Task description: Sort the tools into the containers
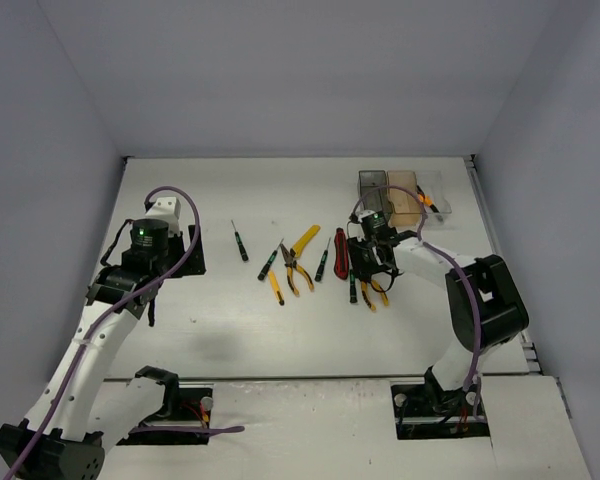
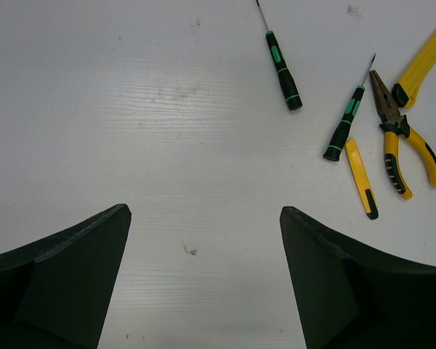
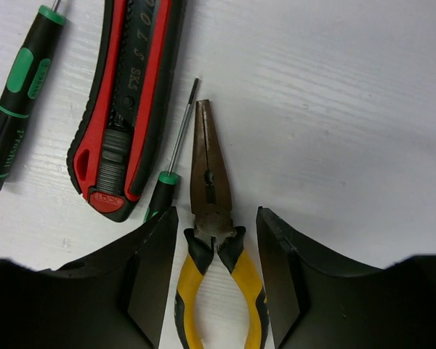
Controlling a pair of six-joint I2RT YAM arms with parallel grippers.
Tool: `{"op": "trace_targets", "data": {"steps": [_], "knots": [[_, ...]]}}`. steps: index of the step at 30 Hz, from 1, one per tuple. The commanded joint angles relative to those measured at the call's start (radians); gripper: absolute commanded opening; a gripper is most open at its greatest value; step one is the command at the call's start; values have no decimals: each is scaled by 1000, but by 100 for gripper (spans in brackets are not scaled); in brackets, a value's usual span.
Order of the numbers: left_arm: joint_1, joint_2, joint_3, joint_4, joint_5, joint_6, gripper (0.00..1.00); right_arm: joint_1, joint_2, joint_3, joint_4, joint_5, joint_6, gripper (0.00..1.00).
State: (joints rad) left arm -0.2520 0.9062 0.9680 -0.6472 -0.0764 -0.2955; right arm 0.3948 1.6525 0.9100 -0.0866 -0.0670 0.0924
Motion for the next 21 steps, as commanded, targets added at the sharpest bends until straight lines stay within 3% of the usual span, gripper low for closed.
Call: {"op": "trace_targets", "data": {"steps": [1, 21], "knots": [[8, 3, 9, 39, 7, -2, 81, 22, 23, 44, 32, 25, -23, 44], [8, 7, 6, 37, 10, -3, 81, 28, 4, -3, 16, 38, 29, 40]]}}
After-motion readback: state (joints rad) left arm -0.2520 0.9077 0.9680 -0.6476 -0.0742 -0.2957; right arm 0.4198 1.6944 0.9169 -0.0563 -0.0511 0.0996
